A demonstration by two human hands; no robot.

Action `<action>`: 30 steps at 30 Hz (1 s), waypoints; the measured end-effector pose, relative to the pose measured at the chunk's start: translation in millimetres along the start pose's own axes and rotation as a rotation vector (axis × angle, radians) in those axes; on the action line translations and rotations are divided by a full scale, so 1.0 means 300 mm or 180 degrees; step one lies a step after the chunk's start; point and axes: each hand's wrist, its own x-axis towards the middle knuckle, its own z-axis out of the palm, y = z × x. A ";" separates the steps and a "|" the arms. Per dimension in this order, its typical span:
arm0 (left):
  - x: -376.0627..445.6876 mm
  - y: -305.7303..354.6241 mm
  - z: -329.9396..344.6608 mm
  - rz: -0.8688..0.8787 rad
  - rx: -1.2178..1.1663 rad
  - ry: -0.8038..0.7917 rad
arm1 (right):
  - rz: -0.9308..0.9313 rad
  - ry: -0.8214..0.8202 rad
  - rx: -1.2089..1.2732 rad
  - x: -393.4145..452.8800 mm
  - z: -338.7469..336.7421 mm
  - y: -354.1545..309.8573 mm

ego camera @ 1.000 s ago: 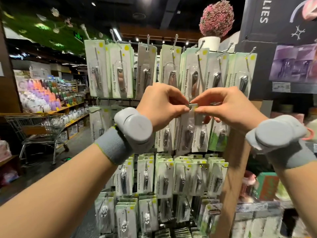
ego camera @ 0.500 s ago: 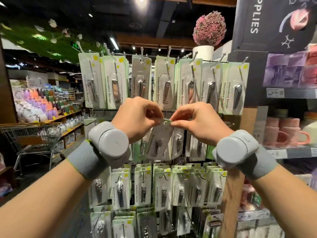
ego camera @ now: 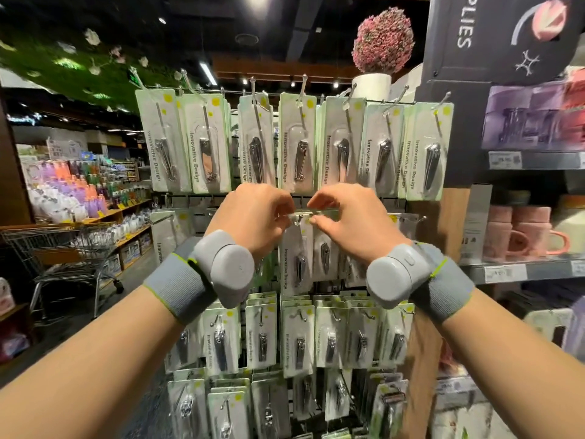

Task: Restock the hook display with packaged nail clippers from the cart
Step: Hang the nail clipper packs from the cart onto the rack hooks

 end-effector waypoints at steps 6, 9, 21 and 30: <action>-0.068 0.037 0.013 0.0622 0.0126 0.0868 | -0.0027 0.0590 0.0144 -0.113 -0.050 -0.013; -0.117 0.079 0.032 0.0800 0.0025 0.0938 | 0.0081 0.0572 0.0178 -0.197 -0.074 -0.029; -0.315 0.412 0.259 0.1200 -0.1012 0.0066 | 0.1245 0.0523 -0.0131 -0.692 -0.214 0.074; -0.365 0.906 0.541 0.1633 -0.1382 -0.0593 | 0.2201 0.0351 -0.0200 -1.094 -0.463 0.357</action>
